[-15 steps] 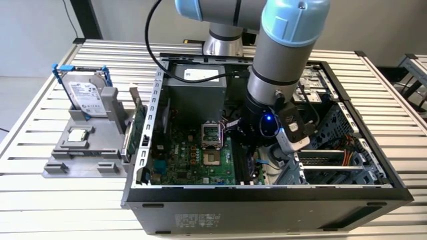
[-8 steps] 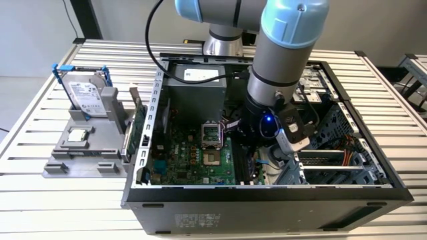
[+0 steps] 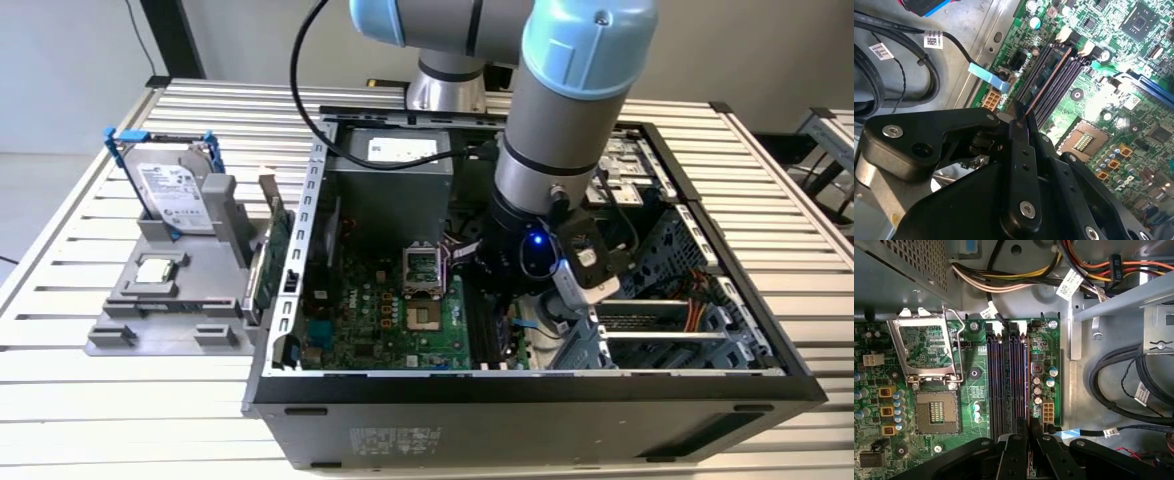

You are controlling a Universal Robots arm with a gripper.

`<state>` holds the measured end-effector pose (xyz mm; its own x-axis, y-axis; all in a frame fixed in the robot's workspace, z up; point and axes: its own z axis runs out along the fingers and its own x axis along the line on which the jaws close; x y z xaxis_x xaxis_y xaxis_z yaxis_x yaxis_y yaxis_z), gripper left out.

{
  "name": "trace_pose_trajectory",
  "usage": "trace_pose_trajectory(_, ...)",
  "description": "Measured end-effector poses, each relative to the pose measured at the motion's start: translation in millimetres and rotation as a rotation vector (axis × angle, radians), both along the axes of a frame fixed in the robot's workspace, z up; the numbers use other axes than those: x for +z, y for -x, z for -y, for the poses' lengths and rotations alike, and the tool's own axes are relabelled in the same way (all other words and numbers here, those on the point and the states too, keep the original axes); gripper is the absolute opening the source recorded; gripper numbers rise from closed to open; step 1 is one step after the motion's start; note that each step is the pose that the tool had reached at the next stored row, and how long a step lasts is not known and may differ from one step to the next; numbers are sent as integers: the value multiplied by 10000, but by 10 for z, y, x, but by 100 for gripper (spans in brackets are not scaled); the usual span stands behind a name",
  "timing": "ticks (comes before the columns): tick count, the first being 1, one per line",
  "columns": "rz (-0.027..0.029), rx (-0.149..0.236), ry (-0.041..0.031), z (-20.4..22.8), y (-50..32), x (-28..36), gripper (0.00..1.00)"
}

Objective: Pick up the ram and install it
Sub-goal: 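Insert the ram into the slot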

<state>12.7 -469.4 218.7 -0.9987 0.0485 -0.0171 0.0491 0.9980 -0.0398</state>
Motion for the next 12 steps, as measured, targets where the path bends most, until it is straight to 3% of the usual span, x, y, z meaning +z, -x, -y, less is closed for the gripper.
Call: trace_pose_trajectory(12,6,9,-21,11,0,-14,0)
